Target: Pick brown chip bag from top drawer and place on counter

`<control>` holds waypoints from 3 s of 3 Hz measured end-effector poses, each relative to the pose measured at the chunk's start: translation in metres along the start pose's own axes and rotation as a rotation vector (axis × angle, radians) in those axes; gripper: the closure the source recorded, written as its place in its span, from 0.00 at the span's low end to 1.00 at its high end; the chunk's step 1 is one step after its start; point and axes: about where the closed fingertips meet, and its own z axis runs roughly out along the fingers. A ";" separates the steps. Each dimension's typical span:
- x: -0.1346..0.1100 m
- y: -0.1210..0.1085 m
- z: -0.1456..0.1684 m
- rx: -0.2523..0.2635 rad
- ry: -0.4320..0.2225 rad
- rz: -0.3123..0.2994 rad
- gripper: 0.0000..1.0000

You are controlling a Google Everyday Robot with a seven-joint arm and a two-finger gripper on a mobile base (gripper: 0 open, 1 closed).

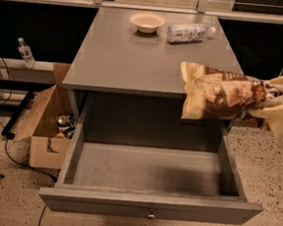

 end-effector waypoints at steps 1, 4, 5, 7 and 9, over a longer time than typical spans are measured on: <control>-0.006 -0.036 -0.003 0.072 -0.005 0.092 1.00; -0.015 -0.120 0.115 0.115 0.124 0.270 1.00; -0.011 -0.138 0.155 0.126 0.157 0.301 0.81; -0.003 -0.161 0.190 0.152 0.158 0.342 0.36; -0.005 -0.162 0.194 0.101 0.104 0.323 0.00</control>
Offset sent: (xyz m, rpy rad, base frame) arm 0.1284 0.0096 0.0389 0.1105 0.0796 -0.2845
